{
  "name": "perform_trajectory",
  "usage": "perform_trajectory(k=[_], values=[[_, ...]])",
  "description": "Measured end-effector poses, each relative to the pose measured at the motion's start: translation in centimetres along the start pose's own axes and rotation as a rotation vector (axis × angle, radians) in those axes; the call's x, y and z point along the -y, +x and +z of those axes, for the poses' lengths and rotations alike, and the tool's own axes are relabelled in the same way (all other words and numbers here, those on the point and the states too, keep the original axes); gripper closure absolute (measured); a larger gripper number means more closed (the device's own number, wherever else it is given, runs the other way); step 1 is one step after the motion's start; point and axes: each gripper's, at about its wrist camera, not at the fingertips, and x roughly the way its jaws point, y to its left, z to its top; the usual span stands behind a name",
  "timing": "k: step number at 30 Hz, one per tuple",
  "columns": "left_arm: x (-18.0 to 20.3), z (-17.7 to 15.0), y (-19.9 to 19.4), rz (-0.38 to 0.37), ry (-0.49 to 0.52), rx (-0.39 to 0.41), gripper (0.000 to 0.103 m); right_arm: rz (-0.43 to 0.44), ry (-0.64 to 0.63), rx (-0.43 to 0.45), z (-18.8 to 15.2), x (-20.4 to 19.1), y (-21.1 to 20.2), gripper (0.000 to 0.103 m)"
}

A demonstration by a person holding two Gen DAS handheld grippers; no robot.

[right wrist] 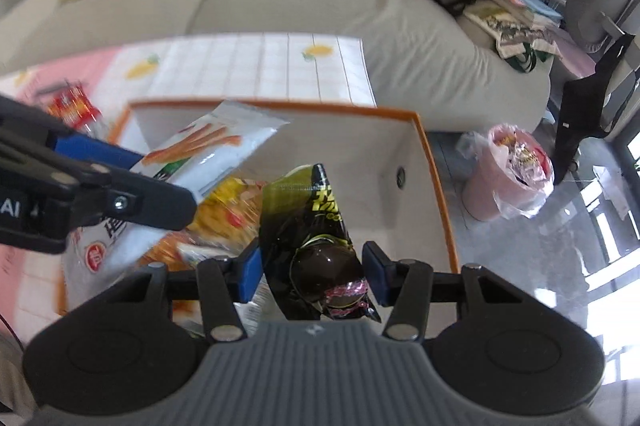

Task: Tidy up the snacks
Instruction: 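Carry both packets over the orange box and open both tools to drop them, then move both tools back toward the remaining snacks on the cloth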

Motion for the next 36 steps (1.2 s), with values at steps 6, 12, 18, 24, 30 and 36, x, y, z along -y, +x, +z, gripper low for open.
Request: perform_trajectory(k=[6,12,18,24,30,36], values=[[-0.5,0.8,4.0,0.01,0.016,-0.084,0.049,-0.013,-0.047,-0.08,-0.2,0.7,3.5,0.052],[-0.9,1.0,6.9,0.056,0.027,-0.158,0.049,-0.025,-0.103,-0.123,-0.2,0.7,5.6,0.051],[-0.9,0.6,8.3,0.132,0.054,-0.22,0.049,-0.025,-0.158,-0.167,-0.1,0.0,7.1,0.051],[-1.4,0.4,8.8,0.134,0.032,-0.256,0.047,-0.015,-0.166,-0.227,-0.2,-0.2,8.7,0.051],[-1.4,0.5,8.4,0.159,0.025,-0.254,0.038,-0.023,-0.173,-0.225,0.0,-0.2,8.5,0.051],[-1.4,0.6,6.7,0.164,0.016,-0.21,0.02,-0.044,-0.185,-0.212,0.2,-0.6,7.7,0.038]])
